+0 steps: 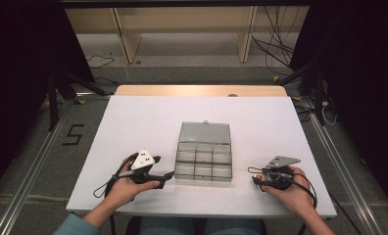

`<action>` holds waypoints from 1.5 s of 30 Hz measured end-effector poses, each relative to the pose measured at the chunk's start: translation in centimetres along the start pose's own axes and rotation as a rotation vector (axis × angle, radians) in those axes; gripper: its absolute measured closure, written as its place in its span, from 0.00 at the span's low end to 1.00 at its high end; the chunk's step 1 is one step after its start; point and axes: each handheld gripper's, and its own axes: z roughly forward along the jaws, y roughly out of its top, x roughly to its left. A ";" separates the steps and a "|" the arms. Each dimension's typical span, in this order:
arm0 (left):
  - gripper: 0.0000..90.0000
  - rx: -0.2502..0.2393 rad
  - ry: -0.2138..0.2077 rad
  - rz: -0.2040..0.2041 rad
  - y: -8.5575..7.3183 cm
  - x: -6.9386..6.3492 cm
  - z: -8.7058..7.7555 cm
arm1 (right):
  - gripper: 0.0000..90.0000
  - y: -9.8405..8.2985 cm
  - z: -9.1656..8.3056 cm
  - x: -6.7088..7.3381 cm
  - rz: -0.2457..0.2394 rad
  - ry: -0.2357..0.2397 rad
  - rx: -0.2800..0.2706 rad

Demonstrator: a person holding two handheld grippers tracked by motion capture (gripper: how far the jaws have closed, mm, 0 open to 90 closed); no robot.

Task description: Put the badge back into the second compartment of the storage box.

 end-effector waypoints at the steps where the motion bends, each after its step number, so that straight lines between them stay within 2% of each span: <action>1: 0.26 0.000 0.001 -0.002 0.0 0.0 0.0 | 0.53 0.0 0.0 0.0 0.003 0.001 -0.001; 7: 0.26 0.000 -0.001 0.001 0.0 0.0 0.0 | 0.53 0.0 -0.1 -0.1 0.035 0.006 -0.007; 15: 0.26 -0.001 -0.001 -0.002 0.0 0.0 0.0 | 0.53 0.1 -0.2 -0.2 0.038 0.000 -0.014; 37: 0.26 -0.008 0.007 -0.005 0.1 0.1 0.0 | 0.53 0.9 -1.3 -0.4 0.073 -0.012 -0.144; 45: 0.27 -0.014 0.009 -0.008 0.1 0.1 -0.1 | 0.53 1.1 -1.6 -0.4 0.080 -0.008 -0.175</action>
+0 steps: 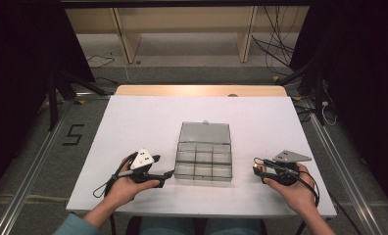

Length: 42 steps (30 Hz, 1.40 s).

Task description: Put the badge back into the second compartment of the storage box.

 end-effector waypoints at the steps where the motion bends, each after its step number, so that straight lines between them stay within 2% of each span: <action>1: 0.27 -0.001 0.001 0.000 0.0 0.0 0.0 | 0.53 0.0 0.0 0.0 0.000 0.000 -0.005; 14: 0.27 -0.007 0.006 -0.002 0.1 0.1 -0.1 | 0.53 0.8 -0.1 0.5 -0.002 0.008 -0.045; 42: 0.27 -0.008 0.007 -0.005 0.1 0.2 -0.1 | 0.53 1.8 0.4 1.0 -0.005 0.023 -0.076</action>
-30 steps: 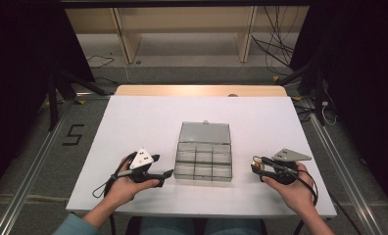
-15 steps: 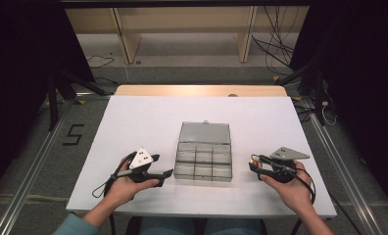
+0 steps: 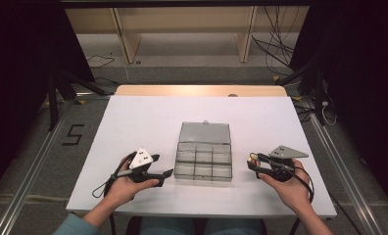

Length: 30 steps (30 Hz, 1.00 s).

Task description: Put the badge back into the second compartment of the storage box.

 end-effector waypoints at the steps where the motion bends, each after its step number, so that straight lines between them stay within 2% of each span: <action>1: 0.27 0.000 -0.001 -0.002 0.0 0.0 0.0 | 0.53 0.0 0.0 0.0 0.001 0.000 0.000; 30: 0.27 0.000 0.000 -0.004 0.0 0.0 0.1 | 0.53 1.2 1.1 0.7 -0.006 0.024 -0.016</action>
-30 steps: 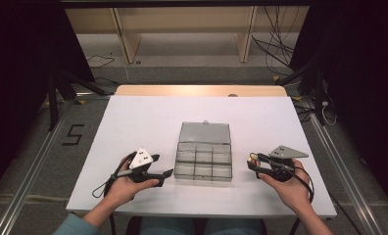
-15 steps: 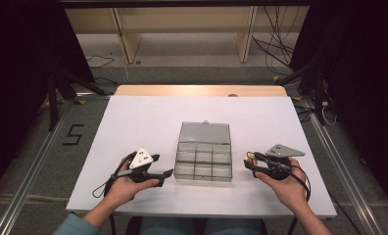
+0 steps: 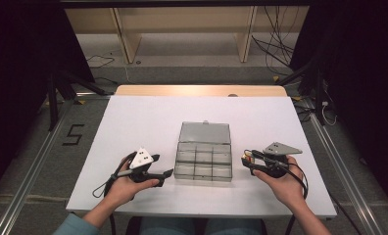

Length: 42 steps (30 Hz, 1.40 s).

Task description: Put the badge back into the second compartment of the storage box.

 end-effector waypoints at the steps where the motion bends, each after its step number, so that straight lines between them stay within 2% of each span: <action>1: 0.27 0.000 0.000 0.000 0.0 0.0 0.0 | 0.53 0.1 0.1 0.0 -0.002 0.001 0.001; 42: 0.27 -0.002 0.000 -0.003 0.0 0.1 -0.1 | 0.53 3.0 2.9 2.2 -0.052 0.056 -0.024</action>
